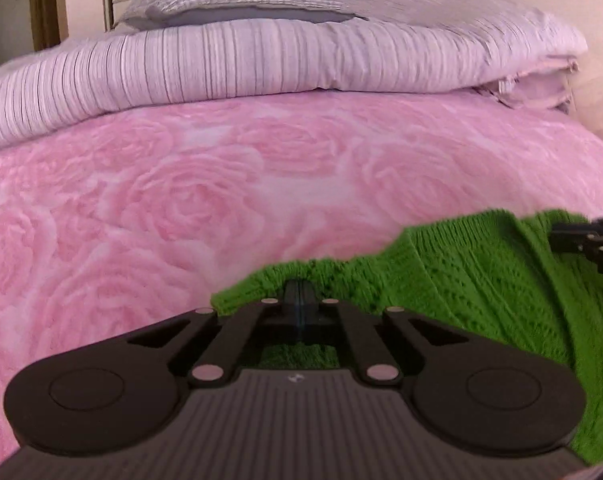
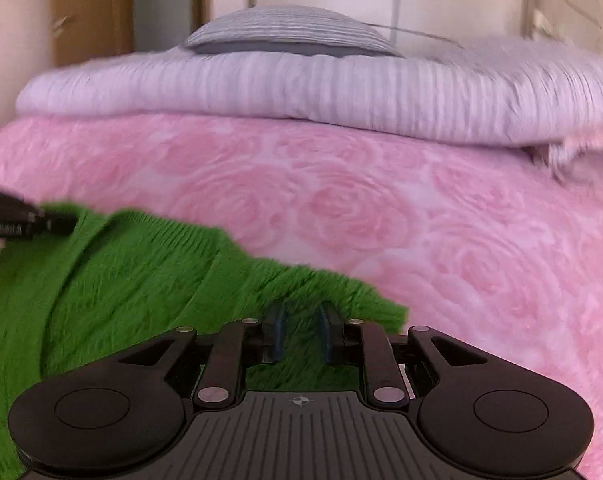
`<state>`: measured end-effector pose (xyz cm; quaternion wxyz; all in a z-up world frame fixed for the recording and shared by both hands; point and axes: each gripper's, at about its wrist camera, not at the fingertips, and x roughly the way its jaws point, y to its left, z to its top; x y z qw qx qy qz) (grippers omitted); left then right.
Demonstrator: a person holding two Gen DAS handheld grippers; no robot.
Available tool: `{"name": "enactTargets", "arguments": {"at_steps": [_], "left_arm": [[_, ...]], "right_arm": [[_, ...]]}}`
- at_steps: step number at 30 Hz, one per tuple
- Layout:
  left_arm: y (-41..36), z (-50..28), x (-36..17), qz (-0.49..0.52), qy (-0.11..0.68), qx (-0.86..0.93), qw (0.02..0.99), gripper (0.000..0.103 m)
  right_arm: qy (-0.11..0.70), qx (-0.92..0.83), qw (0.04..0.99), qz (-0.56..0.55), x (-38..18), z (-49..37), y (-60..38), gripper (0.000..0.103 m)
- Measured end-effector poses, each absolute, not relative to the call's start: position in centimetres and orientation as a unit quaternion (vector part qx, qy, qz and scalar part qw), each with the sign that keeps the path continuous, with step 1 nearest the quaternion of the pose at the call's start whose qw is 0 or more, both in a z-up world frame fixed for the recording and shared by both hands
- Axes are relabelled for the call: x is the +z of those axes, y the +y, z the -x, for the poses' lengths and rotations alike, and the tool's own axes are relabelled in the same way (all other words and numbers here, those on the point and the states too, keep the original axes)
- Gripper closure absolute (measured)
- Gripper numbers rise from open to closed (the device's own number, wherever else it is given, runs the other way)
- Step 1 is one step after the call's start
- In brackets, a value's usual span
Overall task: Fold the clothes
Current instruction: 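Pull the hem with both grippers to spread the sweater, then open them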
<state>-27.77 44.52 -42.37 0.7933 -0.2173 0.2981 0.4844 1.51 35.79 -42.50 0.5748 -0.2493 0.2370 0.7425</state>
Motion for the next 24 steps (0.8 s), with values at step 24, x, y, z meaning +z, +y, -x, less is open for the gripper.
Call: {"name": "enactTargets", "arguments": {"at_steps": [24], "left_arm": [[15.3,39.3,-35.6,0.207,0.311,0.496,0.784,0.093]], "right_arm": [[0.302,0.643,0.637,0.3,-37.1,-7.0,3.3,0.084]]}}
